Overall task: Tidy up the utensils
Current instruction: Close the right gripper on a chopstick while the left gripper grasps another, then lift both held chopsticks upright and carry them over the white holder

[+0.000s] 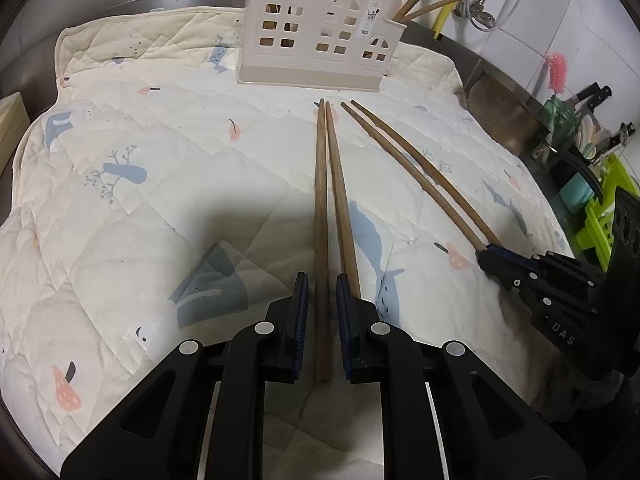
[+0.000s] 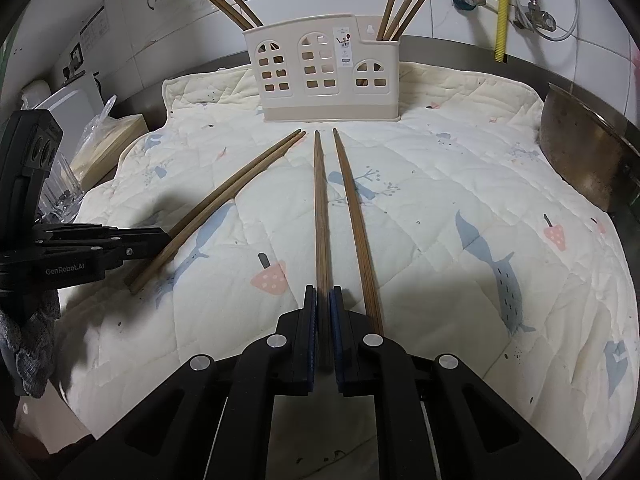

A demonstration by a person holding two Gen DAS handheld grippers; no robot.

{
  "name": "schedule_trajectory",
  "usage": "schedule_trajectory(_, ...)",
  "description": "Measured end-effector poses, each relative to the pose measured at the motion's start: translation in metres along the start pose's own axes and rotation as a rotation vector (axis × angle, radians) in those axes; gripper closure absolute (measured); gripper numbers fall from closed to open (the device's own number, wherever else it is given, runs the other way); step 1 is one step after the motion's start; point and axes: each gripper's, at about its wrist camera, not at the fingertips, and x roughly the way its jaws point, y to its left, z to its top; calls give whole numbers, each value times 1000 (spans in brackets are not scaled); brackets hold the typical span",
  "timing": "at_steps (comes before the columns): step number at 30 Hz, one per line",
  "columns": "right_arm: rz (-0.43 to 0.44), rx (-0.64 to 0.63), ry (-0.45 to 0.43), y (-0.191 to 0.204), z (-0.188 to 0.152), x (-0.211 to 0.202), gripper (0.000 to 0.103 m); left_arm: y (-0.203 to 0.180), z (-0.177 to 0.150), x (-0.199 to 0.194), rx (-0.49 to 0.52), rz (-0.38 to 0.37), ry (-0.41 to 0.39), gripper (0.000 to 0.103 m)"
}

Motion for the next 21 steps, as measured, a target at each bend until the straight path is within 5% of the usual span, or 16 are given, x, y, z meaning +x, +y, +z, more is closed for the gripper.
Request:
schedule_trajectory(13,-18,6,-19,4,-1,-4,96,-1,7,-22,16,33,-60,98)
schedule_trajectory(21,-28,-22,-122,13,22,-38,96,-2,27,-57,49,41,-150,98)
